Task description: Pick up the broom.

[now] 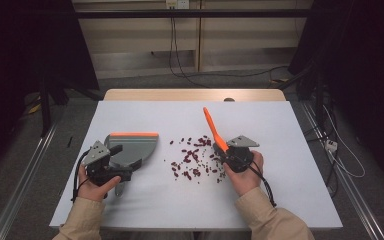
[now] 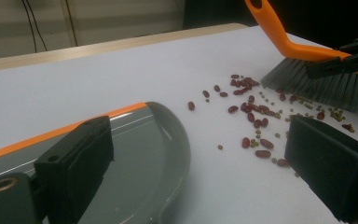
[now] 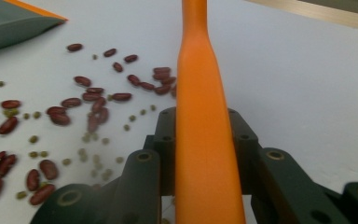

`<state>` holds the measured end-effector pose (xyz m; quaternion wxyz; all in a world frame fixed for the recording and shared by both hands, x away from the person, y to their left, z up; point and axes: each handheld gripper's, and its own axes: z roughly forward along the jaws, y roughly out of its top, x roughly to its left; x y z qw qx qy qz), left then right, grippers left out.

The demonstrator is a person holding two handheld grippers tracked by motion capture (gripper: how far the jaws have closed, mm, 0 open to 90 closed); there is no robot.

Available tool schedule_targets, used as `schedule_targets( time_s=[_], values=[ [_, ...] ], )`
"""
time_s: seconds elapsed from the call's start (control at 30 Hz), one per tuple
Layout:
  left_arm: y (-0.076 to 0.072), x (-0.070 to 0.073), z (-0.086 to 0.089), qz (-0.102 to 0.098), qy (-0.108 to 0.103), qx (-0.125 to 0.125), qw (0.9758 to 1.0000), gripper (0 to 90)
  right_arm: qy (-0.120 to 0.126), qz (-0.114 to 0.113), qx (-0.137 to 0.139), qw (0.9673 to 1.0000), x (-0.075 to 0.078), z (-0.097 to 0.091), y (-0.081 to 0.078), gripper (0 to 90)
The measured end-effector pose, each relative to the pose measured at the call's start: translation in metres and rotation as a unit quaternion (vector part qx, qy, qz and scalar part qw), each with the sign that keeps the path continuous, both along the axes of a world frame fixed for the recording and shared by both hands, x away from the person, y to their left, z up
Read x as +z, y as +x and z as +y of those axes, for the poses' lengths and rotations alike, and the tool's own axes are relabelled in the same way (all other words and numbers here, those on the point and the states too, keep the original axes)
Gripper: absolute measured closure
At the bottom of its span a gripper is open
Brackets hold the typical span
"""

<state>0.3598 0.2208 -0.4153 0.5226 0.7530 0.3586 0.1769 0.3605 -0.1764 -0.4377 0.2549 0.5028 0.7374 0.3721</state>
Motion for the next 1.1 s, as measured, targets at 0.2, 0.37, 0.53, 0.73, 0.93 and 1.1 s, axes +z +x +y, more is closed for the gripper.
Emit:
schedule_targets(
  time_s=[0.2, 0.37, 0.53, 0.73, 0.93, 1.1],
  values=[
    [0.0, -0.001, 0.002, 0.003, -0.004, 0.002, 1.0, 7.9, 0.018, -0.024, 0.022, 0.9993, 0.01, -0.006, 0.004, 71.4],
    [0.001, -0.002, 0.002, 0.006, -0.004, 0.0, 1.0, 7.9, 0.04, -0.029, 0.031, 0.9983, 0.012, -0.023, 0.03, 71.3],
    [0.002, -0.003, 0.002, 0.01, -0.004, 0.001, 0.9999, 7.8, 0.043, -0.034, 0.06, 0.9967, 0.007, -0.024, 0.067, 71.3],
    [0.003, -0.004, 0.006, 0.013, -0.006, 0.007, 0.9999, 7.8, 0.036, -0.033, 0.1, 0.9937, -0.005, -0.015, 0.105, 71.3],
    [0.003, -0.005, 0.011, 0.016, -0.004, 0.013, 0.9998, 7.8, 0.034, -0.004, 0.102, 0.9942, -0.007, -0.01, 0.109, 68.9],
    [0.003, -0.006, 0.01, 0.016, 0.002, 0.014, 0.9998, 7.8, 0.014, 0.017, 0.092, 0.9955, 0.008, -0.008, 0.109, 60.3]
  ],
)
